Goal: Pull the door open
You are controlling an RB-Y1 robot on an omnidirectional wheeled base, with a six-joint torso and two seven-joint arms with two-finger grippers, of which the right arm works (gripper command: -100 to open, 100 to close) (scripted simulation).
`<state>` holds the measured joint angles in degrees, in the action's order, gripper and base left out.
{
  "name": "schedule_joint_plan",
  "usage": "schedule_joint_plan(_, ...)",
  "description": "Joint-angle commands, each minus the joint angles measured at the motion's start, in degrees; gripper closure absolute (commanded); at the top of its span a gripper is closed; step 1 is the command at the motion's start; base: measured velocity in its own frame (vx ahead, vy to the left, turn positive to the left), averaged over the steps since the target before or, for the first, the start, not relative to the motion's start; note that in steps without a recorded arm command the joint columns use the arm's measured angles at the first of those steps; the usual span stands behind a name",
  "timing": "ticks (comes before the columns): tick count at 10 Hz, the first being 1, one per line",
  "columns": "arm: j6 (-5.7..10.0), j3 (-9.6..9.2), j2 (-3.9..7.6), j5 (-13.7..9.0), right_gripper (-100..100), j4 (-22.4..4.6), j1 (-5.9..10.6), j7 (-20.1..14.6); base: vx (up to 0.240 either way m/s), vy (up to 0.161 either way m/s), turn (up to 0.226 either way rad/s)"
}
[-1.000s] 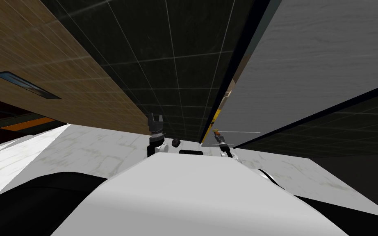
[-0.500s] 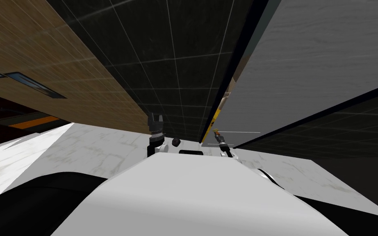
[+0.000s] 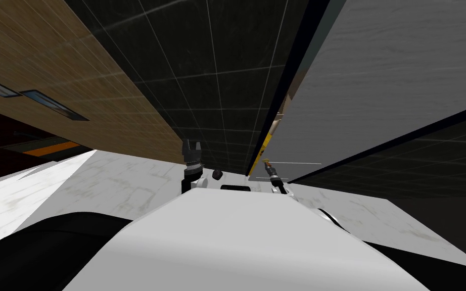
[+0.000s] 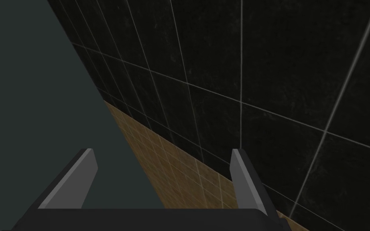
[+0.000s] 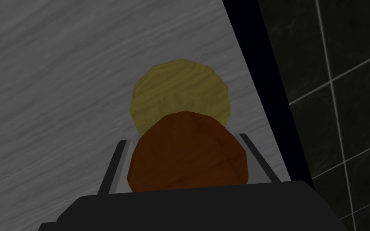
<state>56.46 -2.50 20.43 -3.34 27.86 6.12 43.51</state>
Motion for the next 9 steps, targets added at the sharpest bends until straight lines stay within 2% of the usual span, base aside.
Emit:
schedule_joint_plan(1, -0.09, -0.33, -0.27, -0.44, 100, -0.04, -0.04, -2.86, -0.038, -0.021, 0.059)
schedule_joint_plan(3, -0.19, -0.45, -0.29, -0.77, 100, 0.07, -0.05, -5.74, -0.030, -0.014, 0.026)
schedule_joint_plan(4, -0.19, -0.45, -0.29, -0.77, 100, 0.07, -0.05, -6.01, -0.026, -0.010, 0.016)
schedule_joint_plan(8, -0.51, -0.88, -0.35, -1.85, 100, 0.45, -0.12, -12.61, -0.034, -0.017, 0.038)
schedule_joint_plan(9, -0.51, -0.88, -0.35, -1.85, 100, 0.45, -0.12, -13.00, -0.027, -0.014, 0.023)
